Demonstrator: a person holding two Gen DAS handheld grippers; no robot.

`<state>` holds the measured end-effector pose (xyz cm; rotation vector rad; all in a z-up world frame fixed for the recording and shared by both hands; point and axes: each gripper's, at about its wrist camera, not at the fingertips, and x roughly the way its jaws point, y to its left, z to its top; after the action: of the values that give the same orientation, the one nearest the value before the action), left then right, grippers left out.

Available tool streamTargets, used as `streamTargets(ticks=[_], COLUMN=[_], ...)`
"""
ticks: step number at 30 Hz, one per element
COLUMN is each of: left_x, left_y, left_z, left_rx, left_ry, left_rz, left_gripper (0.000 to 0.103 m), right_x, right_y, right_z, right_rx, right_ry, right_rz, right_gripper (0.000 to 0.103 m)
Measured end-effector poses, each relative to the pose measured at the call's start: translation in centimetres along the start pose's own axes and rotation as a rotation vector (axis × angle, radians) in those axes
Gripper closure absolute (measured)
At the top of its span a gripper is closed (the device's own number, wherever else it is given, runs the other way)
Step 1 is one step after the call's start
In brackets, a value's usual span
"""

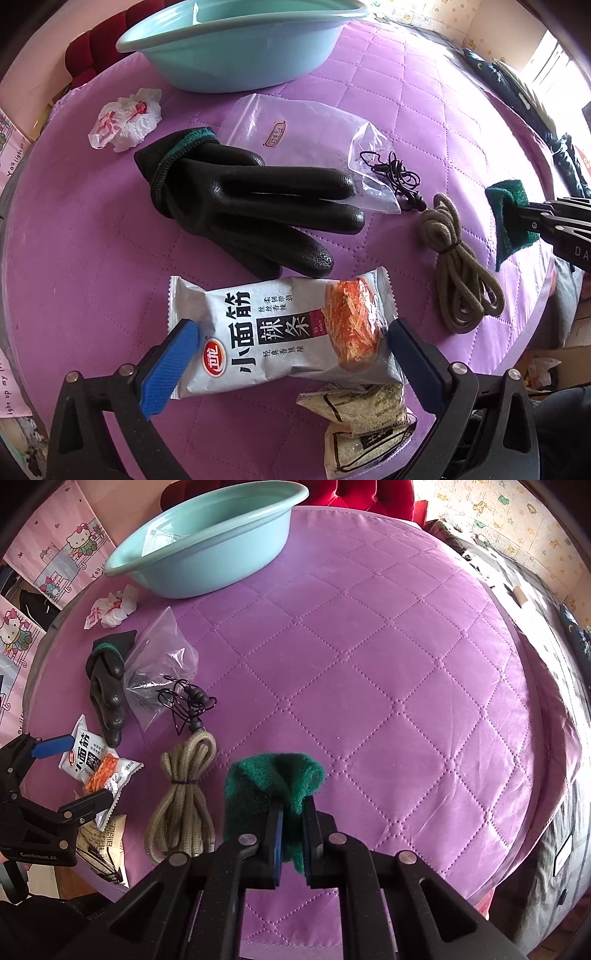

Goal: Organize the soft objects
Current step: 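Grasp the green scouring pad with the right tool while the left tool grasps the snack packet, then carry the snack packet and green pad over the teal basin with both tools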

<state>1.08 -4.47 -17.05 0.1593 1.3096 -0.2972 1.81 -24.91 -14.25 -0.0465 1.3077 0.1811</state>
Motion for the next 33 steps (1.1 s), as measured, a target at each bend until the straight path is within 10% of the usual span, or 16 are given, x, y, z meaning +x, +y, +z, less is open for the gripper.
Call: streamTargets(ticks=[9, 16, 17, 18, 33], left_x=[2.2, 2.6, 2.6, 2.4, 1.0], left_y=[-0.4, -0.5, -0.6, -0.8, -2.4], left_z=[1.2, 1.2, 1.2, 1.2, 1.5], left_rx=[-0.006, 0.002, 0.008, 0.013, 0.006], left_ry=[0.013, 0.002, -0.002, -0.007, -0.057], left_rz=[0.014, 0.016, 0.014, 0.010, -0.110], left_gripper=[0.001, 0.022, 0.036, 0.072, 0.083], right_x=[-0.5, -0.4, -0.4, -0.5, -1.6], right_y=[-0.6, -0.7, -0.7, -0.7, -0.6], right_z=[-0.1, 0.2, 0.2, 0.3, 0.4], right_rx=[0.010, 0.013, 0.015, 0.015, 0.003], right_ry=[-0.010, -0.016, -0.018, -0.019, -0.064], right_rz=[-0.011, -0.010, -0.010, -0.009, 0.002], right_gripper=[0.096, 0.096, 0.096, 0.096, 0.096])
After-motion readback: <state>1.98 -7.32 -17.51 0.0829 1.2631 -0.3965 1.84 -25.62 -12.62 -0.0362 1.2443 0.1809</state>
